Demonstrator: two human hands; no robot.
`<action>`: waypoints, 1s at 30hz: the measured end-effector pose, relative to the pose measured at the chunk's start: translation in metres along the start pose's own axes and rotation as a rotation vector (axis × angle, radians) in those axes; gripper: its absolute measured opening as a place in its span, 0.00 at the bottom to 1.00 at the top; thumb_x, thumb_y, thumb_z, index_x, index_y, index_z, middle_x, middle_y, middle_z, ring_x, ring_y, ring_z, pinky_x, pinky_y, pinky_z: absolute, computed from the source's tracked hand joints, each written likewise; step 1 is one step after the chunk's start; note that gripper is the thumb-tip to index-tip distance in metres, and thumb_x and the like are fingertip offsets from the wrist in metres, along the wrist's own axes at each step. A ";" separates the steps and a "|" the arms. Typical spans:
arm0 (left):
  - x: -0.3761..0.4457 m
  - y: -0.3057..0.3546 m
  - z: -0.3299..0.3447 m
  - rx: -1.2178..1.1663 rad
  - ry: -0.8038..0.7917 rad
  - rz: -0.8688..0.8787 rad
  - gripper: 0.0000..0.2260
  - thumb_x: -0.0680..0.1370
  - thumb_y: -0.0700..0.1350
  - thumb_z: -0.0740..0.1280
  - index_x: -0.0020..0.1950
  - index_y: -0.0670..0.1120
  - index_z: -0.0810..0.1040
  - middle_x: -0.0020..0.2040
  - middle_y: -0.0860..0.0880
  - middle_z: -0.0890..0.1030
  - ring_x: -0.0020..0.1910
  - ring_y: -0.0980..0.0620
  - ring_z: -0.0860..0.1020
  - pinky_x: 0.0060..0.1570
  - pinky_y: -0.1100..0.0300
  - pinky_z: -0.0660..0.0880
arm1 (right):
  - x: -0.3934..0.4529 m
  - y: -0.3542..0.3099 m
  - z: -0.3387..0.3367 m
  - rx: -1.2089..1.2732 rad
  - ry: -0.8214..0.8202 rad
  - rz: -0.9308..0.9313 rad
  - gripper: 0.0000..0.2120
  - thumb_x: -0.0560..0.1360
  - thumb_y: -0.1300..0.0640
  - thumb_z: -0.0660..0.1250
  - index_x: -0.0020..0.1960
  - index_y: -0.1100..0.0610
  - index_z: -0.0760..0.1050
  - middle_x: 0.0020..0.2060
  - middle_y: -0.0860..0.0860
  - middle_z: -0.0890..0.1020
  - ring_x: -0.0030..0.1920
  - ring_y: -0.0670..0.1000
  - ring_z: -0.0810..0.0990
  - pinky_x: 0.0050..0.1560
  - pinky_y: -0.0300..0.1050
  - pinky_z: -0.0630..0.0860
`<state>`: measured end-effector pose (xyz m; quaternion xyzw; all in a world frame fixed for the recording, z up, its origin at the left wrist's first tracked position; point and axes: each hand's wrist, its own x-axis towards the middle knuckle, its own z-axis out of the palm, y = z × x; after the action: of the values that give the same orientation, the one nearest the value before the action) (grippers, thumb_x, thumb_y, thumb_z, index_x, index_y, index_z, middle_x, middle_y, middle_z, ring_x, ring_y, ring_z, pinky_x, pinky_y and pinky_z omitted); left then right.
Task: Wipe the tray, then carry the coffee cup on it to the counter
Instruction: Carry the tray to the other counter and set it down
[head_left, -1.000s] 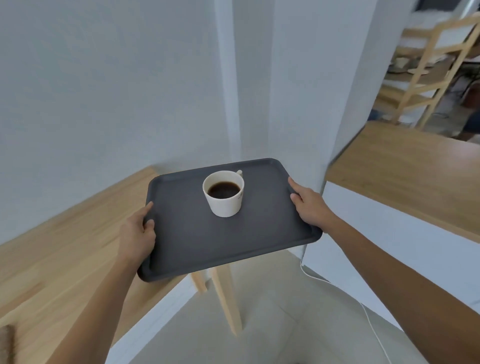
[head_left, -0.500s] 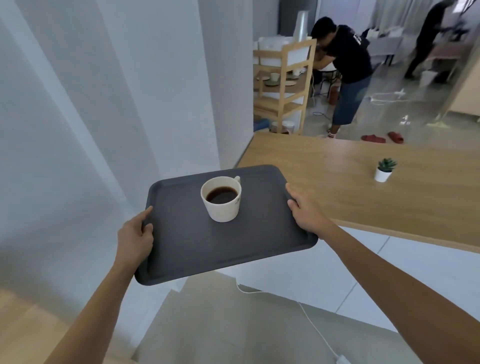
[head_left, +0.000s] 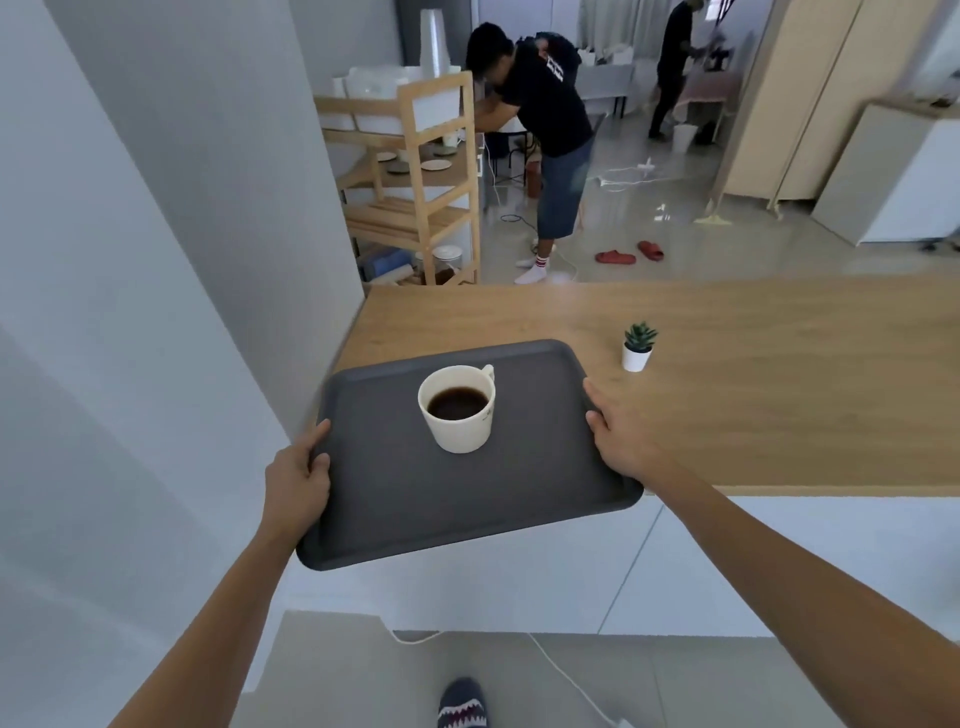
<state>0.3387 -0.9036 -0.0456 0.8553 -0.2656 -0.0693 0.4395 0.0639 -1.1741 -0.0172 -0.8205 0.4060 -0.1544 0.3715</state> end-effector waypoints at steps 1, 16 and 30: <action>0.012 0.001 0.012 -0.001 -0.013 0.004 0.22 0.79 0.36 0.59 0.71 0.50 0.72 0.60 0.43 0.80 0.60 0.41 0.76 0.61 0.51 0.71 | 0.009 0.008 -0.001 -0.017 0.017 0.018 0.24 0.82 0.60 0.52 0.77 0.52 0.54 0.71 0.57 0.69 0.70 0.59 0.67 0.67 0.45 0.61; 0.171 -0.024 0.149 -0.143 -0.245 0.034 0.21 0.79 0.36 0.61 0.71 0.51 0.71 0.68 0.50 0.76 0.66 0.49 0.74 0.68 0.49 0.69 | 0.128 0.091 0.030 -0.050 0.126 0.262 0.25 0.82 0.57 0.53 0.77 0.46 0.54 0.69 0.57 0.73 0.66 0.61 0.72 0.62 0.46 0.66; 0.232 -0.030 0.201 -0.207 -0.281 -0.029 0.21 0.80 0.34 0.59 0.72 0.45 0.70 0.69 0.44 0.75 0.68 0.44 0.73 0.70 0.48 0.67 | 0.202 0.113 0.052 -0.148 0.073 0.376 0.24 0.83 0.54 0.49 0.77 0.40 0.48 0.78 0.58 0.55 0.73 0.65 0.62 0.70 0.55 0.60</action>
<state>0.4766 -1.1531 -0.1640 0.7910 -0.3035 -0.2215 0.4829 0.1561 -1.3506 -0.1451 -0.7493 0.5754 -0.0818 0.3175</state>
